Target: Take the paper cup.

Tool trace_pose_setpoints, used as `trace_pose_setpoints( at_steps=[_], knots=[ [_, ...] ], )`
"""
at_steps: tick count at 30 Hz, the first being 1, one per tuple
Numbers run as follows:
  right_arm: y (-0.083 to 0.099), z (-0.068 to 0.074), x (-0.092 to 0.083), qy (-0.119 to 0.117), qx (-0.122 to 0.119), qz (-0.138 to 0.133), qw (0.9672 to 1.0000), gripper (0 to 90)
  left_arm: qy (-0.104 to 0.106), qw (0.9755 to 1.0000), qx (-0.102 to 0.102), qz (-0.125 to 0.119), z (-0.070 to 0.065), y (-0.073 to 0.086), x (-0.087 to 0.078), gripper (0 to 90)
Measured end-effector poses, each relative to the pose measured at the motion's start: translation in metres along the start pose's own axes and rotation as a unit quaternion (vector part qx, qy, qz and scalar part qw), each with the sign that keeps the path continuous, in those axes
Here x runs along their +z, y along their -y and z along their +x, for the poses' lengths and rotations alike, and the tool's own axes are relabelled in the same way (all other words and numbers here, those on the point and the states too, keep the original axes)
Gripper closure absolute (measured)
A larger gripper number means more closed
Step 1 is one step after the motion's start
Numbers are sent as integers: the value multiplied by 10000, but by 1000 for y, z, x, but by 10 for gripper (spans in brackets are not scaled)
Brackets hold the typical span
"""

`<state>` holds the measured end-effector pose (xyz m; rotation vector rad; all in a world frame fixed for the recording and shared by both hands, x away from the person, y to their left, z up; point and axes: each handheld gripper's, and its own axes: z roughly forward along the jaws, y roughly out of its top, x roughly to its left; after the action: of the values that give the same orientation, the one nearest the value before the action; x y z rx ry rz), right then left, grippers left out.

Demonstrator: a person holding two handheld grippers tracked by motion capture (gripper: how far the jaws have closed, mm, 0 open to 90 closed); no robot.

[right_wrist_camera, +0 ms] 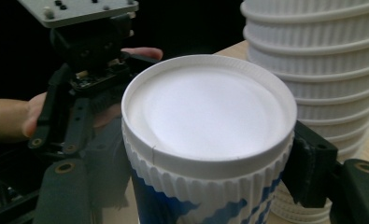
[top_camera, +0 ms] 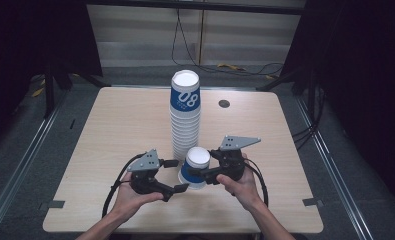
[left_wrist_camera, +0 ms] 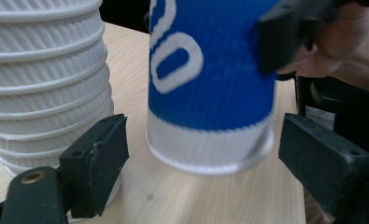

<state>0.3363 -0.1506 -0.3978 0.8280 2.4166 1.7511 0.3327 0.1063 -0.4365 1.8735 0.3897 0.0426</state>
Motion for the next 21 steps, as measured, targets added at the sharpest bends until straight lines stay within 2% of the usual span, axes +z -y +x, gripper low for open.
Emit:
trace_pose_setpoints(
  at_steps=[2, 9, 12, 15, 18, 21],
  knots=[
    [0, 2, 2, -55, -18, 17, 10000, 284, -36, 10000, -31, 40, 0, 1, 2, 157],
    [2, 6, 8, -136, -6, 4, 9999, 285, 148, 9999, -67, 28, -2, 6, 7, 153],
    [3, 10, 10, -114, -72, -66, 9999, 286, 209, 9992, -275, -222, -3, 7, 13, 156],
    [2, 16, 13, -110, -220, -34, 9997, 286, 234, 9993, -182, -210, -4, 5, 15, 155],
    [1, 20, 12, -81, -244, -92, 9996, 286, 242, 9993, -134, -232, -5, 6, 15, 152],
    [2, 18, 11, -114, -140, -140, 9997, 286, 211, 9995, -82, -202, -6, 6, 15, 157]
  ],
)
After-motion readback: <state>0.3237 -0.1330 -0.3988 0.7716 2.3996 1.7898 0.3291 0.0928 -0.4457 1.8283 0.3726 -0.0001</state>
